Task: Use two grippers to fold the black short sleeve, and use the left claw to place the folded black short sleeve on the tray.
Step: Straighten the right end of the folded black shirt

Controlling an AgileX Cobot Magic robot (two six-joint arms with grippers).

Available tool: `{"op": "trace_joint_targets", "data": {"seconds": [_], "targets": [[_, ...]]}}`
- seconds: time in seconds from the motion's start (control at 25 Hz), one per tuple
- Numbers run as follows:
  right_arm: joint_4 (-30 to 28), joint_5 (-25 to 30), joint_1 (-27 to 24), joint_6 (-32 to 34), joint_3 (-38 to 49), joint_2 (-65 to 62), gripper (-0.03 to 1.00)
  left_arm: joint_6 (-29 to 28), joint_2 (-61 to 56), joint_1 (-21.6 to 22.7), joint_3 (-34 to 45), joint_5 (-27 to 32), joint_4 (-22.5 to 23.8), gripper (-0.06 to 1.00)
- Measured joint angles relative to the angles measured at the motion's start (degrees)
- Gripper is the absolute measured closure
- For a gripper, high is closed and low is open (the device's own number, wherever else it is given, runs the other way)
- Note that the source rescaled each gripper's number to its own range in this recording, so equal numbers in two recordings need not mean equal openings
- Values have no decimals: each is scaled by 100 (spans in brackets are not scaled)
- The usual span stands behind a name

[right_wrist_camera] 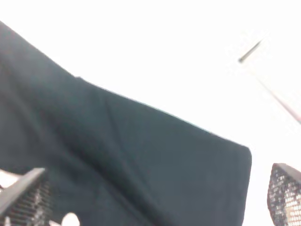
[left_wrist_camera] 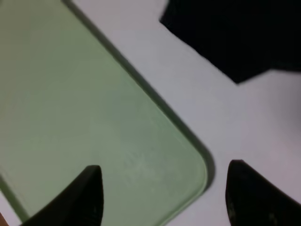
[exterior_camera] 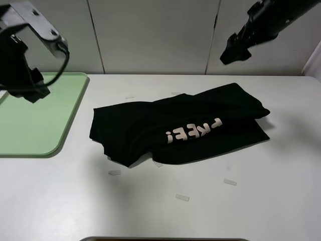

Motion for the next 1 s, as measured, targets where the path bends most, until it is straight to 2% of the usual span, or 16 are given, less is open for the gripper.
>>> {"op": "trace_joint_targets", "data": {"seconds": [0.08,0.16,0.32,0.44,0.6,1.0], "targets": [[222,-35,0,143,0,-269,-3,-397,-455,0,0,-12,0,39],[367,-35,0,207,0,-499,-3,-508,-891,0,0,-12,-1,34],[526,-28,0,227,0,-848,-3,-520,-1826,0,0,-12,-6,6],[594,-24,0,227,0,-1090,-3,-520,-2512,0,-4,41,-48,-3],[612,-24,0,227,0,-1384,-3,-520,-3512,0,-4,221,-220,-5],[839,19,0,261,0,-1667,-3,-598,-5714,0,42,602,-1644,-6]]}}
